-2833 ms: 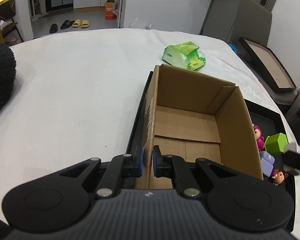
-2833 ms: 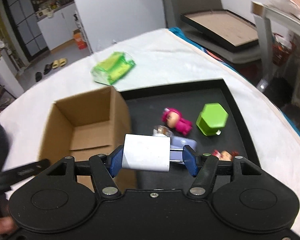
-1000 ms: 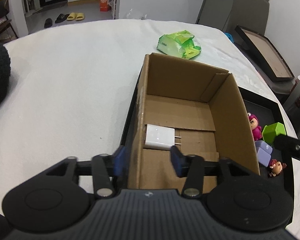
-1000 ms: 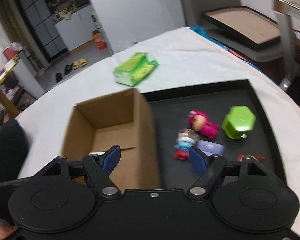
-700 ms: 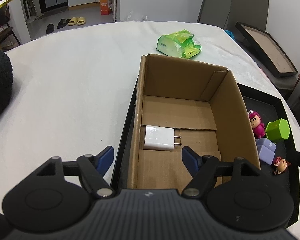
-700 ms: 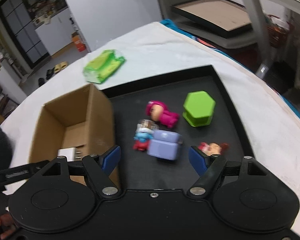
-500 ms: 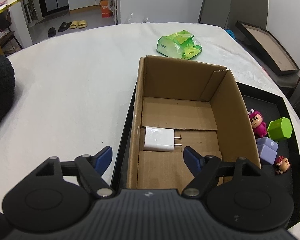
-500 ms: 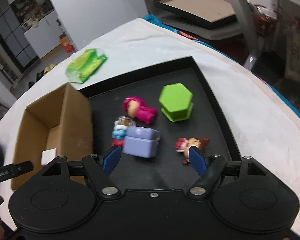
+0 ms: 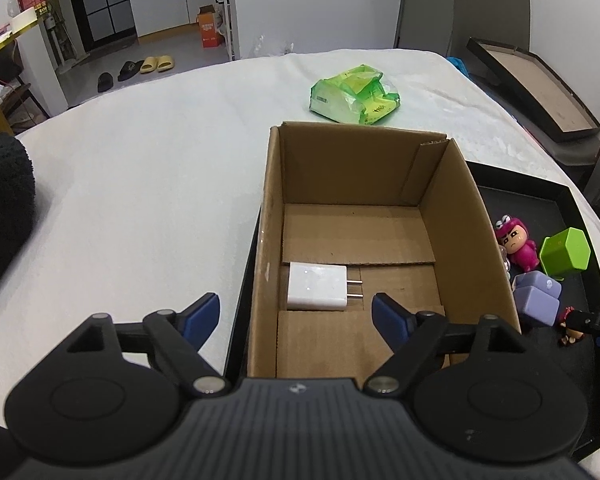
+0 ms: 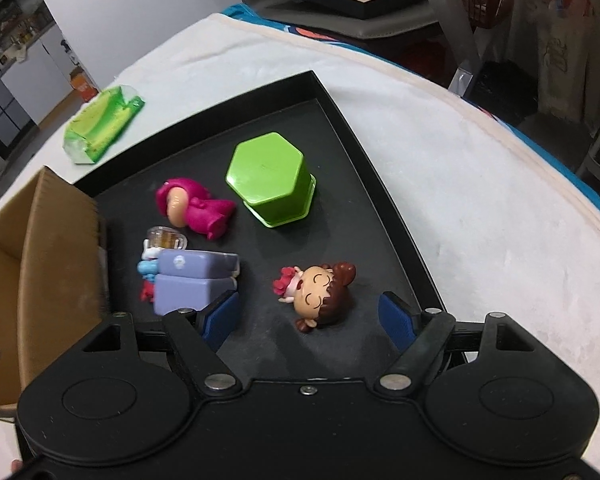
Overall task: Organize rigid objects
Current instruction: 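Grasp the brown-haired doll figure with the right gripper, then carry the doll figure into the box beside the adapter and release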
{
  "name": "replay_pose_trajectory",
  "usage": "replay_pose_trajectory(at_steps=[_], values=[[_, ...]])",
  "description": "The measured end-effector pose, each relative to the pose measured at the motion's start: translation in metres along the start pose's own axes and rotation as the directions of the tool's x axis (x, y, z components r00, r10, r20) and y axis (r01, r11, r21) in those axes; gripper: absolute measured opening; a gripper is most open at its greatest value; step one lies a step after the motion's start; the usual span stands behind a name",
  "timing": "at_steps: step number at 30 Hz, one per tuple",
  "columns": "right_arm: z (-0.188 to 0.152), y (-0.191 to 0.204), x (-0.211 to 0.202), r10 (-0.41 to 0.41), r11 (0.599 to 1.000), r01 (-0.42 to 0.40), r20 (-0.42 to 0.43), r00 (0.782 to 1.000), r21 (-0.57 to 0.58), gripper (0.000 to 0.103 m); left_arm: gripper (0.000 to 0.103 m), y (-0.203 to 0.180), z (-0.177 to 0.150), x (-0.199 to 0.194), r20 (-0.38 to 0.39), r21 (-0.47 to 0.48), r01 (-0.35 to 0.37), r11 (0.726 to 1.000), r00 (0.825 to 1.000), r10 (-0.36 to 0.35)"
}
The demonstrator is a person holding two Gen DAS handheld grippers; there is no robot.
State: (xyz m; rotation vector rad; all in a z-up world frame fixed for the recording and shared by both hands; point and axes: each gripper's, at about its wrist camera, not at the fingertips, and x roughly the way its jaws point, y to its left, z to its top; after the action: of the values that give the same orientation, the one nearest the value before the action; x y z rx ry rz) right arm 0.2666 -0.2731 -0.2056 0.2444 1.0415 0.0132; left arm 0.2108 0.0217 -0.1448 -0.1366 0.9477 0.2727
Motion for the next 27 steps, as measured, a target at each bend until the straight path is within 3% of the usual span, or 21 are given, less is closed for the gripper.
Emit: replay_pose_trajectory(at_steps=[3,4,5,17,27], values=[[0.002,0.001,0.01,-0.022,1.0,0.022,-0.006,1.0,-0.009,0.069,0.083,0.0,0.0,0.0,0.001,-0.001,-0.002,1.0,1.0,0.002],[0.002,0.001,0.013,-0.026,1.0,0.026,-0.012,1.0,-0.013,0.047,0.083,0.0,-0.001,0.0,0.0,-0.001,-0.001,1.0,1.0,0.001],[0.002,0.0,0.015,-0.024,1.0,0.024,-0.022,0.999,-0.014,0.033,0.083,0.0,-0.001,0.001,-0.001,-0.002,-0.001,1.0,1.0,0.001],[0.0,0.016,-0.016,0.005,0.999,-0.004,0.009,1.0,-0.05,0.032,0.083,0.004,-0.002,-0.003,0.004,-0.007,0.0,1.0,1.0,0.0],[0.007,0.055,-0.052,0.065,0.988,-0.056,0.06,0.996,-0.142,0.032,0.082,0.009,-0.005,-0.005,0.026,-0.008,-0.018,1.0,0.999,0.018]])
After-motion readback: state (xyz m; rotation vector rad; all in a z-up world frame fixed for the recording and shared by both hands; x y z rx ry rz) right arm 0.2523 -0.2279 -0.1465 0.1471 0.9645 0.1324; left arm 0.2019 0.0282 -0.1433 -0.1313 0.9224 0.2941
